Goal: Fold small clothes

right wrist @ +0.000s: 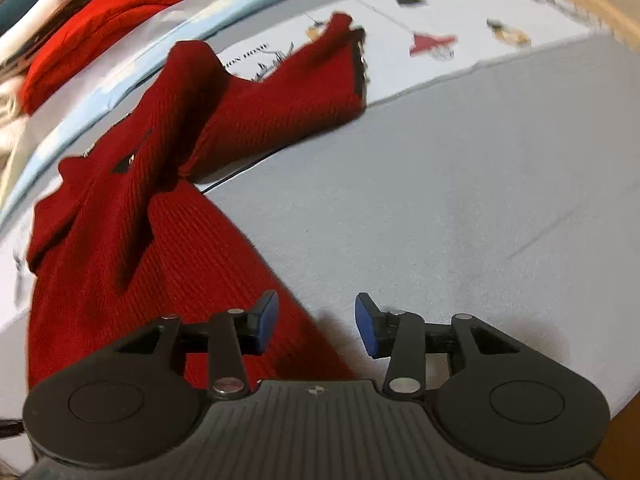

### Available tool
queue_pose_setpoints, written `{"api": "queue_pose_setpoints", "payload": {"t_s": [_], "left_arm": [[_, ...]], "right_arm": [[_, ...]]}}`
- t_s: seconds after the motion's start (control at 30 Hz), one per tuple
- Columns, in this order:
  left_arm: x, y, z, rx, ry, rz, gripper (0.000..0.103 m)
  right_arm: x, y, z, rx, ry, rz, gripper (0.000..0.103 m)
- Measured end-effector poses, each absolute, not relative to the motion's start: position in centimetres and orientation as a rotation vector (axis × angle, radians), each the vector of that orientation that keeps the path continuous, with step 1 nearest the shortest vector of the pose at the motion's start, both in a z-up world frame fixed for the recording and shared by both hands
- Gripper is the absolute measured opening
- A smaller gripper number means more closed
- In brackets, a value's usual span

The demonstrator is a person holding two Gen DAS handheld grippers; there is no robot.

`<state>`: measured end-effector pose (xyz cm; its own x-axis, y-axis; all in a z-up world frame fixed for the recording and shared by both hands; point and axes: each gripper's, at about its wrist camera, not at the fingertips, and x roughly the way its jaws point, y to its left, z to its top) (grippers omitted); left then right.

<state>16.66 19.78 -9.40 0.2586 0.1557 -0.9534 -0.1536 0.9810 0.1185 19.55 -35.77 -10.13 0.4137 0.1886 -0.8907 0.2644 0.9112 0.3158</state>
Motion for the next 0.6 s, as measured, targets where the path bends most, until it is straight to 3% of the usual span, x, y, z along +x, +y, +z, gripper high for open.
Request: {"api": "queue_pose_setpoints", "payload": {"t_s": [0.17,0.43,0.47,0.5,0.6], "left_arm": [[16.7,18.9,-10.2,0.109,1.334,0.136,0.010],[15.4,19.9,-10.1,0.031,1.332,0.152,0.016],[15.4,19.9,-10.0,0.029,1.330,0.149,0.015],[15.2,19.6,-10.3,0.024,1.324,0.148,0.012],[15.1,19.3,-9.5,-0.016,1.271,0.121,0.008]], "right_arm": [[20.3,-34.0,-11.0,0.436,1.200,-0.007,0.047],[21.1,-29.7,-13.2,0.293,1.313,0.044,0.046],[21.1,-29.2,-13.5,0.259,1.325,0.038,0.035],[21.0,-28.6,-13.6,0.221,1.328,0.040,0.016],[20.7,-28.0,-12.8,0.147,1.274,0.077,0.006]]}}
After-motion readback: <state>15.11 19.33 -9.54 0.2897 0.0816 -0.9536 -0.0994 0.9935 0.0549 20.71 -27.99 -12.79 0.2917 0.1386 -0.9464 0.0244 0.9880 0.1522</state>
